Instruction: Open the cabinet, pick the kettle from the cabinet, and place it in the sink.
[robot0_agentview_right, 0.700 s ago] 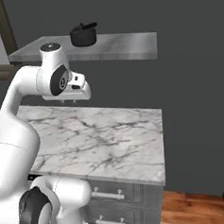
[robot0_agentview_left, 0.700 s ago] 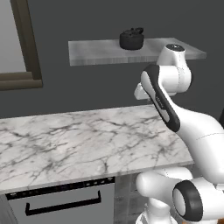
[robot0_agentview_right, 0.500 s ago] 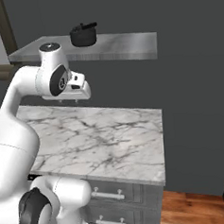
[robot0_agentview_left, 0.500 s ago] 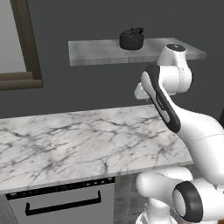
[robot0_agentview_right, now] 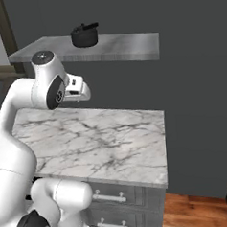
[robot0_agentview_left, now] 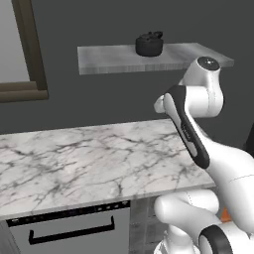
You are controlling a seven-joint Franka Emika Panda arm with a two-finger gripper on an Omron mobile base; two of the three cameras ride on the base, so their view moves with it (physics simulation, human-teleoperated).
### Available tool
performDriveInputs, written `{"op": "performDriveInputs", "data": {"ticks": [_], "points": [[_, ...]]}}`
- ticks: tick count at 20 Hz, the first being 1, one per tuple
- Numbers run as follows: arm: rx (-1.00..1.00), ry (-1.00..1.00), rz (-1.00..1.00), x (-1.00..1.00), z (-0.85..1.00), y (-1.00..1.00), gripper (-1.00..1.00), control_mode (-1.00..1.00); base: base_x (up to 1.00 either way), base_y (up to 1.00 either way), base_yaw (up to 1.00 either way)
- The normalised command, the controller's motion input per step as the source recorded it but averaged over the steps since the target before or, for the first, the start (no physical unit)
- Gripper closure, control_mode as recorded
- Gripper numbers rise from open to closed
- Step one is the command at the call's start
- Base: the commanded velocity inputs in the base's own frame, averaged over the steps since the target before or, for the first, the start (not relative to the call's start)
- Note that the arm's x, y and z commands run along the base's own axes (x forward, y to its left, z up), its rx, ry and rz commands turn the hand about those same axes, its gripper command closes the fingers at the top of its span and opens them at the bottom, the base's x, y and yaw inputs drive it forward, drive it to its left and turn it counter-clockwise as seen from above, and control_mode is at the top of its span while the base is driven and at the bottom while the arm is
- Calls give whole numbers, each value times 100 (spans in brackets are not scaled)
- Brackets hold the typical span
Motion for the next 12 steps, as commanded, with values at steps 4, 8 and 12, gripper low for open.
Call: {"op": "performDriveInputs", "data": {"ticks": [4,8,12], "points": [[0,-24,-14,-3,7,0,-100,-100,0,0,0],[0,-4,-11,-10,14,-2,-100,-100,0,0,0],[-2,-1,-8,-9,19,-1,-100,-100,0,0,0]]}}
